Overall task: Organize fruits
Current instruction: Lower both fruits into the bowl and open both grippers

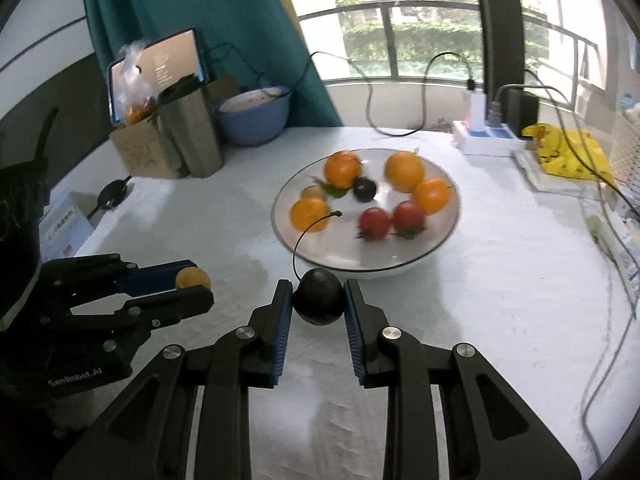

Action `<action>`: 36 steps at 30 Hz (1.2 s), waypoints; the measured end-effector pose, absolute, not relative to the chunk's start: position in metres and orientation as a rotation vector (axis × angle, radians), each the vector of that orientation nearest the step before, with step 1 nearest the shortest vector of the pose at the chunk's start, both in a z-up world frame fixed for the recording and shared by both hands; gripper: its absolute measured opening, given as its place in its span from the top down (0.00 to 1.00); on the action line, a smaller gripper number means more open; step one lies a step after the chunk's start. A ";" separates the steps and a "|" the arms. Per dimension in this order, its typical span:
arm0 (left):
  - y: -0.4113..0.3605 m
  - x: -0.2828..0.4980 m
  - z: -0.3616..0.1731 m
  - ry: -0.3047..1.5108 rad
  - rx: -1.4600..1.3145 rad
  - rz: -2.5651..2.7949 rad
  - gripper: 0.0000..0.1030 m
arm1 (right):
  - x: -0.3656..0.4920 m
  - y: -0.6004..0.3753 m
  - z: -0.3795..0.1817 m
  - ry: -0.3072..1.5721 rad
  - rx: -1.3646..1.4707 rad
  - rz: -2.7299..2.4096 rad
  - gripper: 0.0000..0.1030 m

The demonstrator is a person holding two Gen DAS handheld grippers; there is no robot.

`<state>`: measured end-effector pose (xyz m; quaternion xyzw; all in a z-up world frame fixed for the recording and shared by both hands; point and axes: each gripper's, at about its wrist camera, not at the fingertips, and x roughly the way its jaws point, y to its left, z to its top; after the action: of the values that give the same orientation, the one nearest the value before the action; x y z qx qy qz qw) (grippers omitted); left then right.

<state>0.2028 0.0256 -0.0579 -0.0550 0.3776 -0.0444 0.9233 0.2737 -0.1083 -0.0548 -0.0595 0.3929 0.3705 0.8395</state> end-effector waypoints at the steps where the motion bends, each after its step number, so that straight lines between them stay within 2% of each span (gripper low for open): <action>1: 0.024 0.206 -0.056 0.769 -0.111 -0.095 0.74 | 0.277 -0.113 -0.054 0.827 -0.120 0.777 0.73; 15: 0.019 0.254 -0.054 0.749 -0.109 -0.116 0.74 | 0.311 -0.123 -0.051 0.811 -0.084 0.765 0.73; 36: 0.036 0.299 -0.088 0.818 -0.183 -0.120 0.74 | 0.345 -0.099 -0.082 0.867 -0.118 0.773 0.73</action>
<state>0.2988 0.0362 -0.0876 -0.0889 0.3970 -0.0583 0.9116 0.3447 -0.0988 -0.0815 -0.0557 0.4094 0.3650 0.8343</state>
